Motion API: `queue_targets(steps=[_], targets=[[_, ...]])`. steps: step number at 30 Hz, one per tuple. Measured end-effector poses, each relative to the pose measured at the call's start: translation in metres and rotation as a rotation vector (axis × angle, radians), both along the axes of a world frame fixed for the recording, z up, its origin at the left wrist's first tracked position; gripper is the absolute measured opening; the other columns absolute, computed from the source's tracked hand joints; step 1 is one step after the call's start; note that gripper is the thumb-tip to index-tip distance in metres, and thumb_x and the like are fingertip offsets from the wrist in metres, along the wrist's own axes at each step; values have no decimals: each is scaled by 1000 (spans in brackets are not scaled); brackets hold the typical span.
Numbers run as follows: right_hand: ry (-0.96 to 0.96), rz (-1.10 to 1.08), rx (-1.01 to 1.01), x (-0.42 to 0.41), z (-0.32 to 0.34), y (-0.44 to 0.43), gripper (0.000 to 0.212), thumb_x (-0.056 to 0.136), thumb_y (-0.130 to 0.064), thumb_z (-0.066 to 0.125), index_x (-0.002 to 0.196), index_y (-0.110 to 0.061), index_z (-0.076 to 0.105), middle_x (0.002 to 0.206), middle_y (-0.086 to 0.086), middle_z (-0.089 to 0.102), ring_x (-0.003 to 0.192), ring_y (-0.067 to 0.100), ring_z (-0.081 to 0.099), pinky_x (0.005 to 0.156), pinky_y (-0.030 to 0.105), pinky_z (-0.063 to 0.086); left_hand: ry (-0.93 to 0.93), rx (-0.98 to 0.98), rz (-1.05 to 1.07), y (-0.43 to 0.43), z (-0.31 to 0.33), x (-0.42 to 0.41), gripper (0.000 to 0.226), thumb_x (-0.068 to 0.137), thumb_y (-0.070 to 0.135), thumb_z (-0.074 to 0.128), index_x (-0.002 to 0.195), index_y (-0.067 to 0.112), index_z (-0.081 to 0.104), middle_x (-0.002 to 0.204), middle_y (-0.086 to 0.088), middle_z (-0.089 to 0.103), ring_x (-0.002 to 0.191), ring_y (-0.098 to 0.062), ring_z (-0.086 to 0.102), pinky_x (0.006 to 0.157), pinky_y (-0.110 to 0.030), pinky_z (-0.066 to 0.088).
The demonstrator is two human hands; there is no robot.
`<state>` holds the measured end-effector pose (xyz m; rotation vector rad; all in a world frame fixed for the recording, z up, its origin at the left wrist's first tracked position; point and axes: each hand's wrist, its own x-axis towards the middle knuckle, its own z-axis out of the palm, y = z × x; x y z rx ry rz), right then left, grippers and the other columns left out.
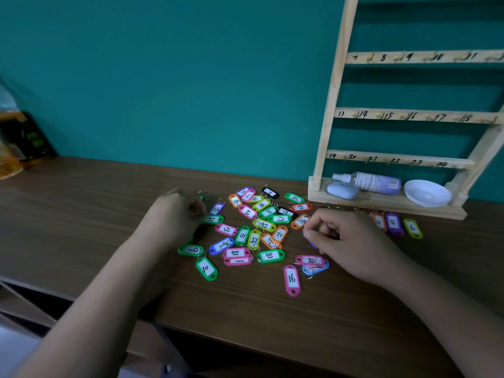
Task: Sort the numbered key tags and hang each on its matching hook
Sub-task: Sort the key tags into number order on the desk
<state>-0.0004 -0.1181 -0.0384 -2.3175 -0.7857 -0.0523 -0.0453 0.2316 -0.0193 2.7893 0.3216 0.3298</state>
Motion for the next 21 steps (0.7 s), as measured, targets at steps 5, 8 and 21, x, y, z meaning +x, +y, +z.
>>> queue_targets(steps=[5,8,21], targets=[[-1,-3,2,0,1,0,9,101,-37,69,94,-43,69,74,-11,71,70,6,69,72,45,59,-102,-33,-47,-15,-1,-1,24,89,7,62,95,29,69,107,1,62,105,-25,60,78,-32,45],[-8,-4,13,0,1,1,12,101,-34,70,93,-42,69,73,-11,71,69,6,68,71,43,58,-151,-50,-161,-34,0,-2,25,89,10,66,104,29,71,108,5,62,109,-23,57,85,-35,47],[-23,-2,21,0,1,-1,10,101,-37,71,93,-44,70,79,-13,71,74,4,68,68,38,57,-94,-174,-334,-47,10,-14,35,92,-2,63,99,31,72,97,17,73,95,1,66,78,-13,48]])
